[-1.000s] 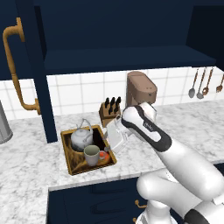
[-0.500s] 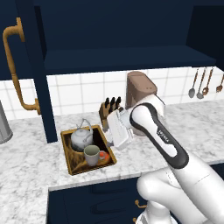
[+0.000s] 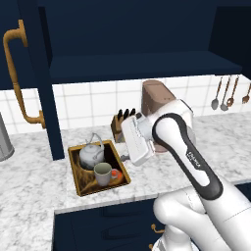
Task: Pick the kettle from the counter and place it on the tray. Then pick the mug from the cabinet and place it on the tray. Then close the cabinet doors.
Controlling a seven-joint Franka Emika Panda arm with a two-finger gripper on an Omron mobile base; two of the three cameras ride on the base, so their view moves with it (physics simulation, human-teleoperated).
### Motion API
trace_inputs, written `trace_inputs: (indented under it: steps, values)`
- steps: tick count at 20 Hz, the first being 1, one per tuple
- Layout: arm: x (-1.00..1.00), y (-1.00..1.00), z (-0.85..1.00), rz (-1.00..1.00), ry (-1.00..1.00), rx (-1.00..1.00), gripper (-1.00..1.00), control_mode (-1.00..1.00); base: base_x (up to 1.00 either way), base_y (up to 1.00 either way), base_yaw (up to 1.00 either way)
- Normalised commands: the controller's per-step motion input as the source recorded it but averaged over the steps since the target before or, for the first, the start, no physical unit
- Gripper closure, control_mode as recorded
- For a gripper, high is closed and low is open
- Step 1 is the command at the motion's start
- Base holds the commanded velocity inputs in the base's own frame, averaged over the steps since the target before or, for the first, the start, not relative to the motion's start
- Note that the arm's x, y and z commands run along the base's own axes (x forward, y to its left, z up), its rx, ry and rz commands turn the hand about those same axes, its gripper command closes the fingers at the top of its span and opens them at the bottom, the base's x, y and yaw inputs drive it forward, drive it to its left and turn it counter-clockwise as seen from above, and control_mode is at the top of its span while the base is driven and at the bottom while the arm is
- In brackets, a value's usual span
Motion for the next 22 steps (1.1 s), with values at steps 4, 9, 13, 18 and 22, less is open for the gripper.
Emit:
trace_inputs:
  steps: [4, 9, 13, 18, 22]
  values:
    - [-0.24, 0.00, 0.31, 0.01, -0.07, 0.00, -1.00, -1.00, 0.00, 0.00, 0.00]
    - [-0.17, -0.02, 0.30, 0.01, -0.06, 0.02, -1.00, -1.00, 0.00, 0.00, 0.00]
    - [-0.15, 0.00, 0.30, 0.00, -0.14, 0.00, -1.00, -1.00, 0.00, 0.00, 0.00]
    - [-0.21, 0.05, 0.27, 0.05, -0.20, 0.00, -1.00, -1.00, 0.00, 0.00, 0.00]
    - [-0.25, 0.07, 0.27, 0.12, -0.26, 0.00, -1.00, -1.00, 0.00, 0.00, 0.00]
